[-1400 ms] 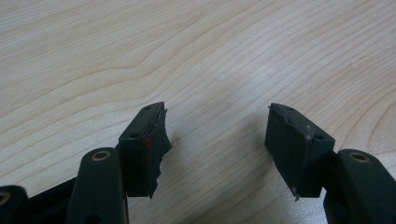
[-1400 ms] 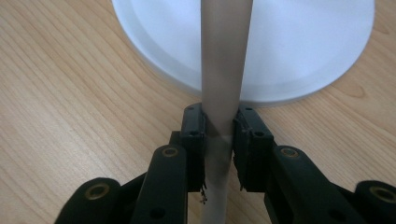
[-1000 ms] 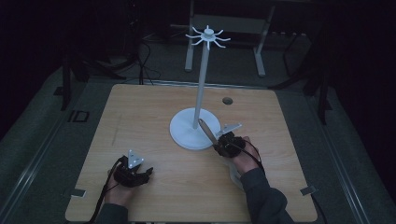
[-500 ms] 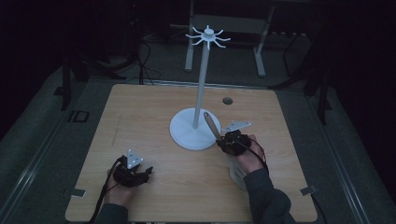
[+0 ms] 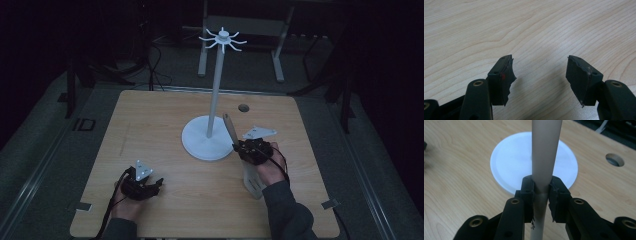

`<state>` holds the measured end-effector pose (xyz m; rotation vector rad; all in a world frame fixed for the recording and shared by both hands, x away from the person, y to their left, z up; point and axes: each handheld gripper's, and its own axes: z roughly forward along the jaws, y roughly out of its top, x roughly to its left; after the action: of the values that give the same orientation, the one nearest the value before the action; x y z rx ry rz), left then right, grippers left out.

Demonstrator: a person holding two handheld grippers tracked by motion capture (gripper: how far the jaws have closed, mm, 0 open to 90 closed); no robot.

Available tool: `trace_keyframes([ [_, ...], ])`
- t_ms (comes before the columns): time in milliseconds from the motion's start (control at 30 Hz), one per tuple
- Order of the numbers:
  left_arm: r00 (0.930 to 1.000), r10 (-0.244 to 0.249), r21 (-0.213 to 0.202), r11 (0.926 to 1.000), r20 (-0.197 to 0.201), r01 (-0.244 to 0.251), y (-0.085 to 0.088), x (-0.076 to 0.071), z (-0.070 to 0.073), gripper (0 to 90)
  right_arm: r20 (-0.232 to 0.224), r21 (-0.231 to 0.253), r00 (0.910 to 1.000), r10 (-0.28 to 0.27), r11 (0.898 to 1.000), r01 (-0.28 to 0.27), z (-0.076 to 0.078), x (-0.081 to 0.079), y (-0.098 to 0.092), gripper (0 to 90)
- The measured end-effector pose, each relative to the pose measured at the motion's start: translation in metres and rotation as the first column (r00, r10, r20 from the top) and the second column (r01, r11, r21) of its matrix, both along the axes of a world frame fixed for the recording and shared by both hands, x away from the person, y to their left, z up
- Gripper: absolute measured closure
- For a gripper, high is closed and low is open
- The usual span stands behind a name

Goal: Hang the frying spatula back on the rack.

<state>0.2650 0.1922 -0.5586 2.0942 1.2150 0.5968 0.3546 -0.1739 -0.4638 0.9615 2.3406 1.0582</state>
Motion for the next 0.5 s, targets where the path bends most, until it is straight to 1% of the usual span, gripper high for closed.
trace_keyframes([
  [400, 1.0, 0.0, 0.002, 1.0, 0.003, 0.0, 0.0, 0.0, 0.0, 38.6, 0.053, 0.065, 0.9984, -0.022, 0.998, 0.019, 0.011, -0.002, -0.004, 75.4],
  [433, 1.0, 0.0, 0.002, 1.0, 0.003, 0.0, 0.0, 0.0, 0.0, 38.7, 0.053, 0.065, 0.9984, -0.022, 0.998, 0.019, 0.011, -0.002, -0.004, 75.4],
  [500, 1.0, 0.001, 0.003, 1.0, 0.002, -0.001, 0.0, 0.0, 0.0, 38.7, 0.071, 0.086, 0.9971, -0.027, 0.996, 0.021, 0.014, -0.003, -0.005, 75.4],
])
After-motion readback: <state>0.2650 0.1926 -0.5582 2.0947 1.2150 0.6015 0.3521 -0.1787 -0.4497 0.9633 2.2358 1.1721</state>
